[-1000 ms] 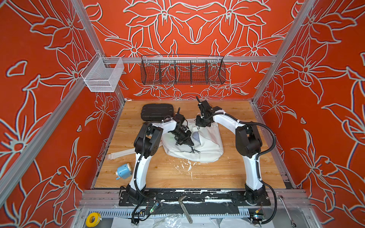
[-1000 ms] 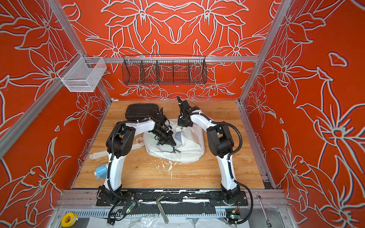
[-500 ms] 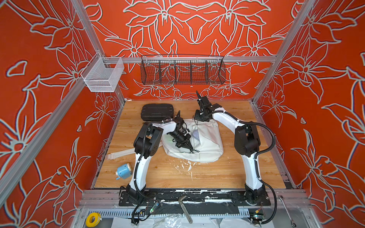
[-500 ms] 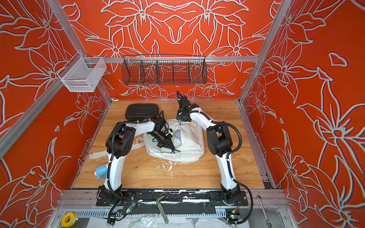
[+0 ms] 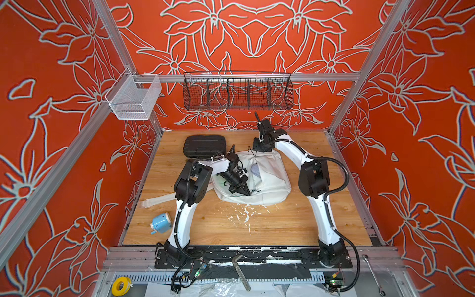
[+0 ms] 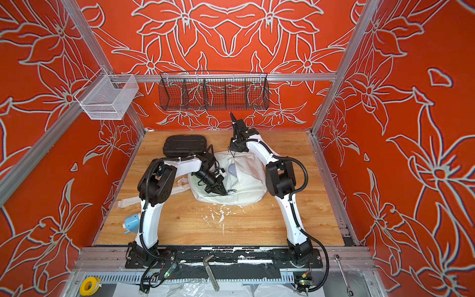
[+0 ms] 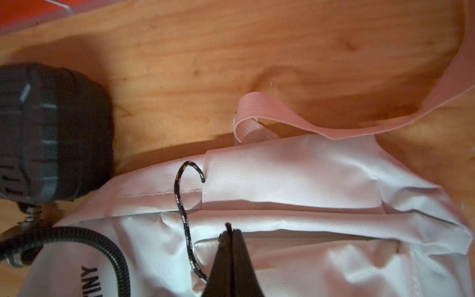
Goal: Pack books, pencil case, and school supplies into a backpack
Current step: Unzip the student bag at the center of the table, then place the glasses case into the student bag.
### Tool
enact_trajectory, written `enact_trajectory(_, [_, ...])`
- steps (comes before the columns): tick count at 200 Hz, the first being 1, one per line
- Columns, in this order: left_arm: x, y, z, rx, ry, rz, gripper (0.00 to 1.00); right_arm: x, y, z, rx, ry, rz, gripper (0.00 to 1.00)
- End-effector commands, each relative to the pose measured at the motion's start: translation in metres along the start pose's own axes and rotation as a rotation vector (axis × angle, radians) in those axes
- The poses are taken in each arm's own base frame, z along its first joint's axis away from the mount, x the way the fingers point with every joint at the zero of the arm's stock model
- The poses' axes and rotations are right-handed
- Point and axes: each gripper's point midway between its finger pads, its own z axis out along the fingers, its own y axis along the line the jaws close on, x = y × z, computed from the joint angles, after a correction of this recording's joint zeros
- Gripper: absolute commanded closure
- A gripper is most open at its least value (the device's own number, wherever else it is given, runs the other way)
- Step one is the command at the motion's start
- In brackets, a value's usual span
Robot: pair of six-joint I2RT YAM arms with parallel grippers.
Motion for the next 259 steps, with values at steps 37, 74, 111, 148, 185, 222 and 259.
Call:
enact_trajectory(37, [0.007,-0.011,-0.014,-0.037,-0.017,-0.065,1.0,-0.028,0.007,-0.06,-0.028,-0.136,-0.185,0.61])
enact_trajectory(74, [-0.03,-0.072,-0.07,-0.006,-0.238,0.058,0.81,0.024,-0.005,-0.096,0.07,0.004,-0.369,0.57])
enact_trajectory(111, [-0.049,-0.071,-0.091,-0.016,-0.347,0.024,0.81,0.079,-0.004,-0.099,0.081,0.109,-0.437,0.57])
enact_trajectory(148, [-0.052,-0.056,-0.089,-0.043,-0.396,-0.023,0.81,0.113,-0.006,-0.079,0.138,0.195,-0.464,0.56])
enact_trajectory(185, [-0.061,-0.051,-0.089,-0.027,-0.465,-0.075,0.79,0.127,-0.023,-0.057,0.253,0.245,-0.462,0.58])
enact_trajectory(222, [-0.068,-0.059,-0.086,0.005,-0.519,-0.085,0.78,0.125,-0.038,-0.058,0.337,0.228,-0.454,0.72])
enact_trajectory(259, [-0.077,-0.058,-0.074,0.065,-0.523,-0.134,0.78,0.12,-0.036,-0.06,0.333,0.208,-0.464,0.95])
